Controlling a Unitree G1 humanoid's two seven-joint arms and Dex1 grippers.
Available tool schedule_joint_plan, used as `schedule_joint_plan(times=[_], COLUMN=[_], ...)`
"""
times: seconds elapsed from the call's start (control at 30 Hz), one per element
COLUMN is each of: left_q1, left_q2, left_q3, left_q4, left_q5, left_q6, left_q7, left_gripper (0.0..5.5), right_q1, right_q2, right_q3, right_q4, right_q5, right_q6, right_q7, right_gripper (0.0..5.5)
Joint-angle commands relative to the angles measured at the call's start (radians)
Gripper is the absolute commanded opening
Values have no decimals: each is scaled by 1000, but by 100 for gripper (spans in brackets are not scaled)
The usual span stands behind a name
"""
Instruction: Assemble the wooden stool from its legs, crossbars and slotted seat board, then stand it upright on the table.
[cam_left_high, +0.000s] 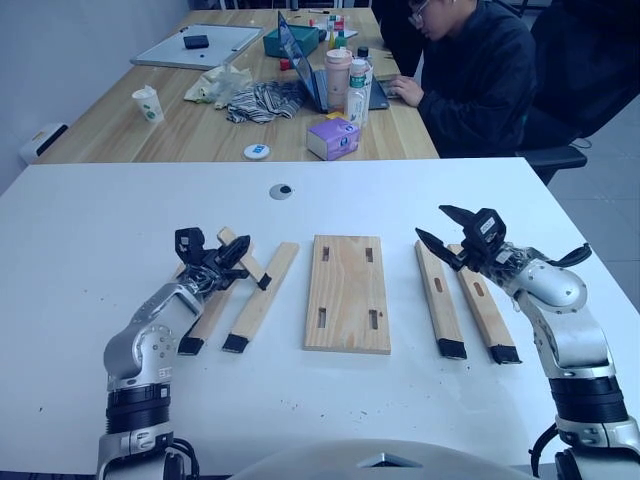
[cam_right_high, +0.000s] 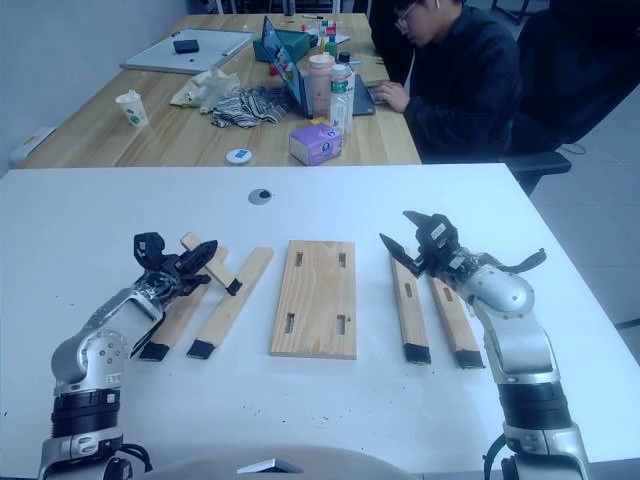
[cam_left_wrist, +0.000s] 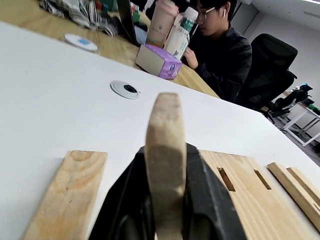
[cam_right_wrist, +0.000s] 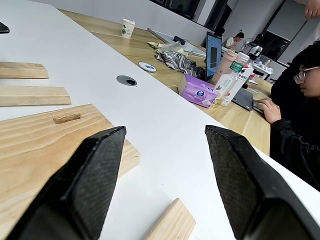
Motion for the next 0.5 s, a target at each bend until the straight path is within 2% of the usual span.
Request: schedule_joint_plan(times=[0.03,0.23,0.33,0.5], left_q1=[89,197,236,252], left_q2=[-18,-24,1,55], left_q3=[-73,-164,-181,-244], left_q4=[24,63,173,297], left_q5=[154,291,341,360], left_q6=[-80,-282,-399,-395], left_q7=[57,18,-32,-116], left_gripper=[38,38,38,38], right_q1=[-18,-15,-7,0], right_q2=[-10,-14,-12,-11], right_q3=[10,11,11,12], right_q4=[9,11,6,2], right_q5=[-11,-14,-17,-20], right_q6=[-9,-12,-13,-13], right_q7=[6,11,8,6], right_gripper=[294,294,294,294])
